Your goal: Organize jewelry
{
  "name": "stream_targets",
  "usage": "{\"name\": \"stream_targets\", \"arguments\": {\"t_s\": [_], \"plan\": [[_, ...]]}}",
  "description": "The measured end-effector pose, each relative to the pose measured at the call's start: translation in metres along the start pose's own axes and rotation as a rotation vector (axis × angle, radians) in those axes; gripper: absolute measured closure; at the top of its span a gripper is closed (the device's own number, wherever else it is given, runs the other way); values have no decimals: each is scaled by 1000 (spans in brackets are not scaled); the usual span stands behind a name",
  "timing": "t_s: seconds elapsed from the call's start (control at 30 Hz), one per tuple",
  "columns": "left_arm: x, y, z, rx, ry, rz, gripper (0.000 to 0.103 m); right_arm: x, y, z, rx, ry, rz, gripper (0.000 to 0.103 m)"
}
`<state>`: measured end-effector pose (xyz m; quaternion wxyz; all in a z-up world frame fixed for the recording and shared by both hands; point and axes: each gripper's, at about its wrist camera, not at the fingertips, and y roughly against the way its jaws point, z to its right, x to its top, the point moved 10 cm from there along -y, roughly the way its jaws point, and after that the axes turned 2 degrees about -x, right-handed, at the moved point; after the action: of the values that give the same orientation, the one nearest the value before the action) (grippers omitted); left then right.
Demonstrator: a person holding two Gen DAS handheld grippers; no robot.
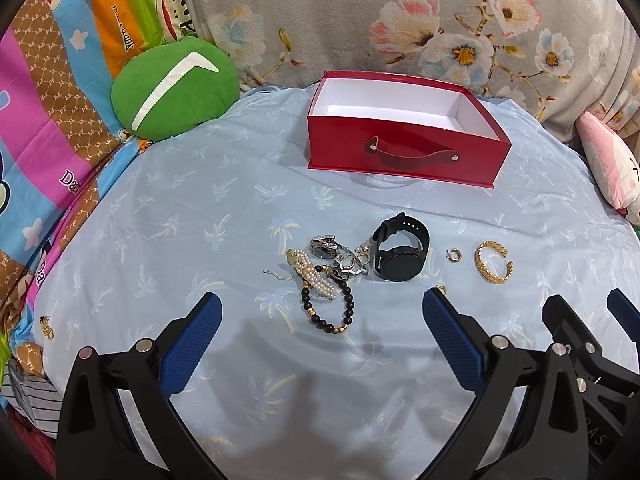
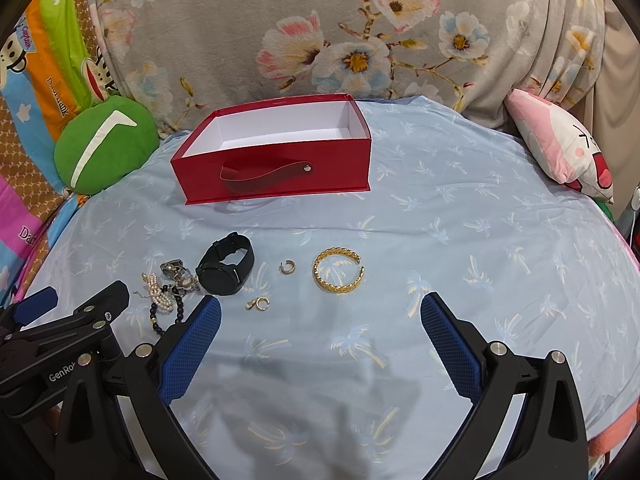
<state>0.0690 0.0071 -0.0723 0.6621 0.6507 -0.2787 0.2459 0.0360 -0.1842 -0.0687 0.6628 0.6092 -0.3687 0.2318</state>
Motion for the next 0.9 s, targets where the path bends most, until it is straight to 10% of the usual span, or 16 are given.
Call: {"name": "stream_targets", "arguments": {"t_s": [0.9], "plan": [[-14, -41, -50, 29, 96, -72, 5, -1, -38, -17, 73, 33, -49, 5]]}}
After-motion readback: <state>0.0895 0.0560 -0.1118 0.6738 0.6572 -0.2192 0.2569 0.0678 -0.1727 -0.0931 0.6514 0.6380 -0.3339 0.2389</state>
